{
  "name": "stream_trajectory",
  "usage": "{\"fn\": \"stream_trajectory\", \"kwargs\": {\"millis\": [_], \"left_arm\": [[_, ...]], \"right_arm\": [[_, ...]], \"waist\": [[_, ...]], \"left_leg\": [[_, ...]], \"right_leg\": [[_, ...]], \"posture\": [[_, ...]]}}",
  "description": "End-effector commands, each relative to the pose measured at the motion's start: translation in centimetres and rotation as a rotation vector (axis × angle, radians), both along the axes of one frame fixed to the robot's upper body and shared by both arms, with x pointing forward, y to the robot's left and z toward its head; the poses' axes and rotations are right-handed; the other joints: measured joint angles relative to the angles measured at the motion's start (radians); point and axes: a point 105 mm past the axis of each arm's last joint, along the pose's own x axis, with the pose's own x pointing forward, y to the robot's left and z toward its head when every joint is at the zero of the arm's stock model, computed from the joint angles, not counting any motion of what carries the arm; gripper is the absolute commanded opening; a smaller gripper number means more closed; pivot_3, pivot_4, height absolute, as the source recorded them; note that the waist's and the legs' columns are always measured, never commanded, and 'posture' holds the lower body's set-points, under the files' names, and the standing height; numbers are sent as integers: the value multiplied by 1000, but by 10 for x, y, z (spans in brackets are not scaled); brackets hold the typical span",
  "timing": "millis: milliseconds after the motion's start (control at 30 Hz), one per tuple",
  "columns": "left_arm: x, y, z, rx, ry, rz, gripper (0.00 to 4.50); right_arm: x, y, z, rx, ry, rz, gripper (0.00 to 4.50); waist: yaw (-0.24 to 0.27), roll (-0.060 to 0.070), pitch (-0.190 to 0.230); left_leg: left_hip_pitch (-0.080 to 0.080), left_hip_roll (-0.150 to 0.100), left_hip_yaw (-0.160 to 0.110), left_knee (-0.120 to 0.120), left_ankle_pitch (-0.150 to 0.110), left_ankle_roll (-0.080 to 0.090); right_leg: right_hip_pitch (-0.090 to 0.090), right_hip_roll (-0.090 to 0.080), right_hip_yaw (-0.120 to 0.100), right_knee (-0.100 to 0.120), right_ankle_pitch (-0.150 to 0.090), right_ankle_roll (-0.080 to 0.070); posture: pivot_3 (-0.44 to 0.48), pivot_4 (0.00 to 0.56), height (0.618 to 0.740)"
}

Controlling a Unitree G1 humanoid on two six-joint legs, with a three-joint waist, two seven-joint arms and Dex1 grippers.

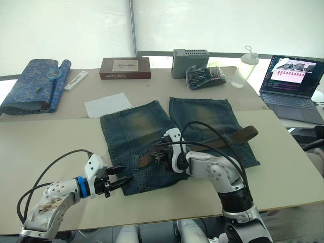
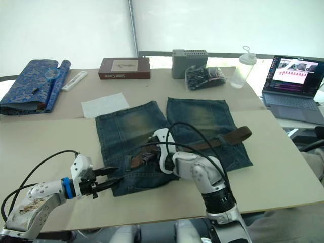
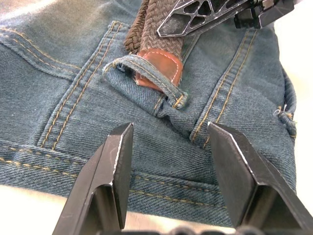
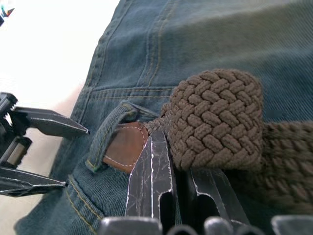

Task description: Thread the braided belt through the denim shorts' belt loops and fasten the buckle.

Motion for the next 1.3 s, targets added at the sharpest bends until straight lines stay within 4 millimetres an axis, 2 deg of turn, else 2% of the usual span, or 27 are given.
{"fn": "stream_trajectory", "kwargs": {"millis": [33,100,200,367,500,567,633,800,1067,1300], "left_arm": [[0,-1,9,1,-47,-3,2514],[0,-1,9,0,-43,0,2514],[-1,-1,7,-2,-37,4,2514],[1,0,10,-73,2,60,2514],[5,7,20,-278,154,158,2514],[1,10,22,-382,286,181,2514],[-2,13,22,-440,357,193,2514],[7,20,22,-563,484,264,2514],[13,3,16,-601,579,251,2514],[16,-1,7,-592,614,273,2514]], "right_arm": [[-9,10,-8,64,113,57,0],[-3,7,-17,1,103,29,0],[-1,18,-8,90,152,34,0],[1,28,-1,131,170,36,0],[0,28,5,187,208,36,0],[0,27,7,214,227,32,0],[1,26,8,237,243,29,0],[-1,25,13,269,257,47,0],[-4,26,14,275,261,61,0],[-5,27,14,279,259,62,0]], "waist": [[0,0,0],[2,0,0],[0,0,0],[0,0,0],[0,0,0],[1,0,0],[2,0,0],[5,0,0],[3,0,0],[3,0,0]], "left_leg": [[0,0,0,0,0,0],[-1,0,0,0,0,0],[-1,0,0,0,0,0],[-1,0,-1,0,0,0],[-1,0,-1,0,0,0],[-1,0,-2,0,0,0],[-1,0,-2,0,0,0],[-1,0,-3,0,0,0],[-2,-1,-4,0,0,0],[-2,-2,-4,0,0,0]], "right_leg": [[0,0,0,0,0,0],[-1,0,0,0,0,0],[0,0,0,0,0,0],[-1,0,-1,1,0,0],[-1,0,-1,1,0,0],[-1,0,-2,1,0,0],[-1,0,-2,1,0,0],[0,0,-2,0,0,1],[0,0,-2,-1,0,1],[0,0,-2,-1,0,1]], "posture": [[0,150,718],[0,150,718],[0,150,718],[0,150,718],[0,150,718],[0,150,718],[0,150,718],[0,150,718],[0,150,718],[0,150,718]]}}
